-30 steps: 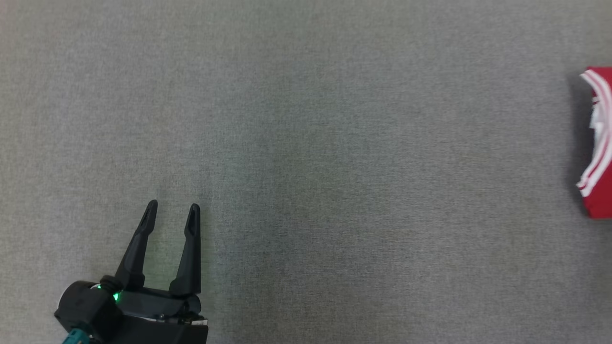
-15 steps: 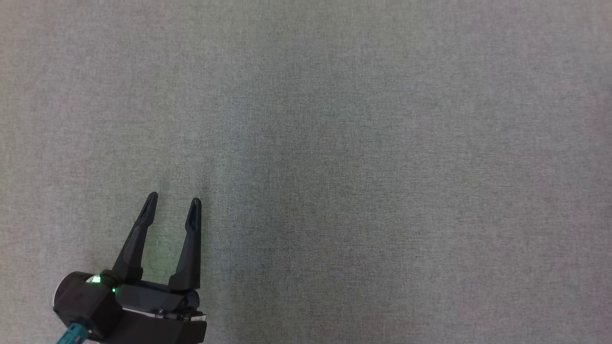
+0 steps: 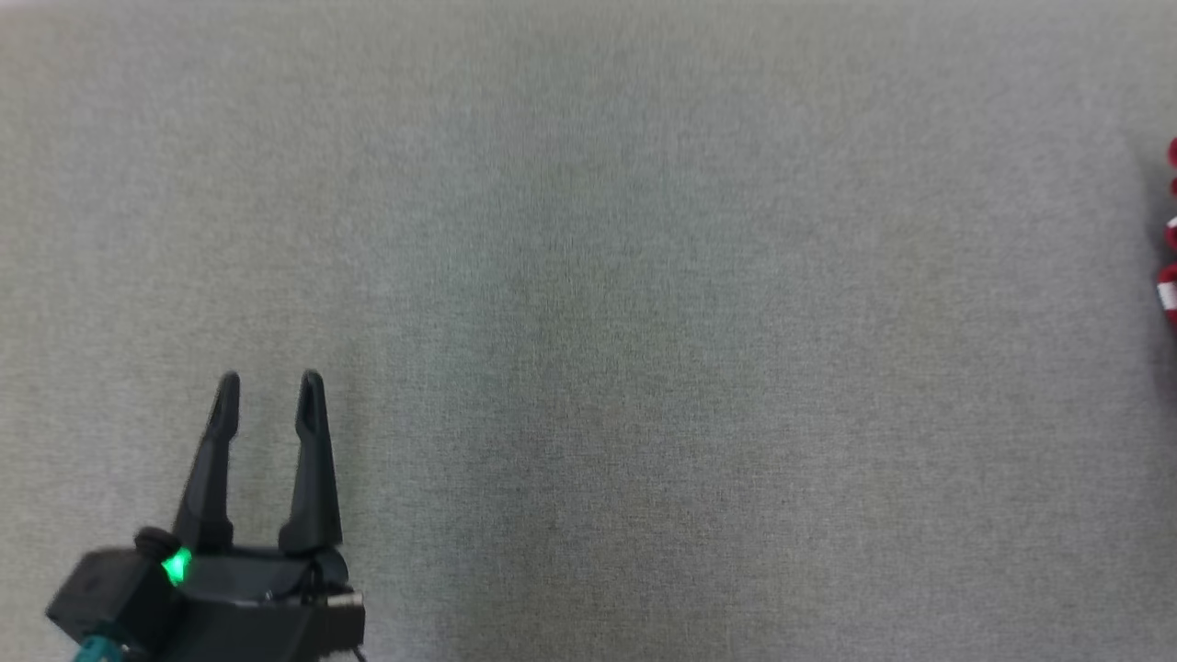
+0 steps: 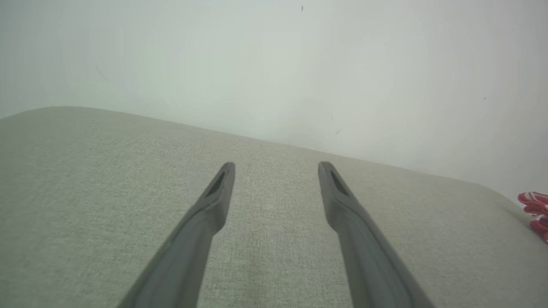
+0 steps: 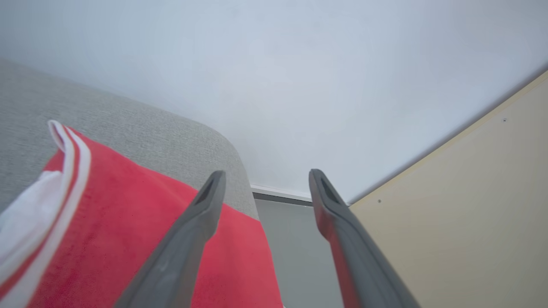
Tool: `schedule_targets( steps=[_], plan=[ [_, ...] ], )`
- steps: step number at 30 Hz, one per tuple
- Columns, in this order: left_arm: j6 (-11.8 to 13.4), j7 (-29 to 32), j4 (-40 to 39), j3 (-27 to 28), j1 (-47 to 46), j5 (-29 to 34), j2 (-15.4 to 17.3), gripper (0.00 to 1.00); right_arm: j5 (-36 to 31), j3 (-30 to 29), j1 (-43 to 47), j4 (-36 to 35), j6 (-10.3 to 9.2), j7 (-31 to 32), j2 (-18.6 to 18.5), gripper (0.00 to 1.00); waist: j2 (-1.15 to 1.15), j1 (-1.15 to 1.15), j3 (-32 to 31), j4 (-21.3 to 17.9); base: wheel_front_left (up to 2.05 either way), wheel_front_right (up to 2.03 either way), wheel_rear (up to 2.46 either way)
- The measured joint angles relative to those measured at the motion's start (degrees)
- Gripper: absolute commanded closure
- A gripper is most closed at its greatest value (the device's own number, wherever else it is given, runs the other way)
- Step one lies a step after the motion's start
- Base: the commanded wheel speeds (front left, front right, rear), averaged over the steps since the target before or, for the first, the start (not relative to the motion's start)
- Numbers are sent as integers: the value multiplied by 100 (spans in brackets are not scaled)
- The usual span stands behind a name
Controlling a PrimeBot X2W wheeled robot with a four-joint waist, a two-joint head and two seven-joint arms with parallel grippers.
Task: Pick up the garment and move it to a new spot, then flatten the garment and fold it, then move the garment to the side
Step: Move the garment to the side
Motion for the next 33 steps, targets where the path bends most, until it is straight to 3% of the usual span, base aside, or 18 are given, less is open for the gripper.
schedule_targets(
  steps=[9,15,24,33],
  plan=[
    [1,0,313,328,402,-164,-286,0,969,1113,233,-594,0,-179,1101,0,0,0,-713,-9,0,0,0],
    [1,0,651,472,642,-156,-348,0,1543,1418,1815,-2154,0,-113,1933,0,-1,-1,-1362,-36,0,0,0],
    [1,0,777,416,848,241,-366,0,2169,1848,3382,-3805,-1,393,2537,0,-1,-2,-2075,-87,0,0,0],
    [0,0,864,365,1044,361,-368,0,2404,2365,4121,-4118,-1,578,2952,0,-2,-1,-2402,-172,0,0,0]
  ],
)
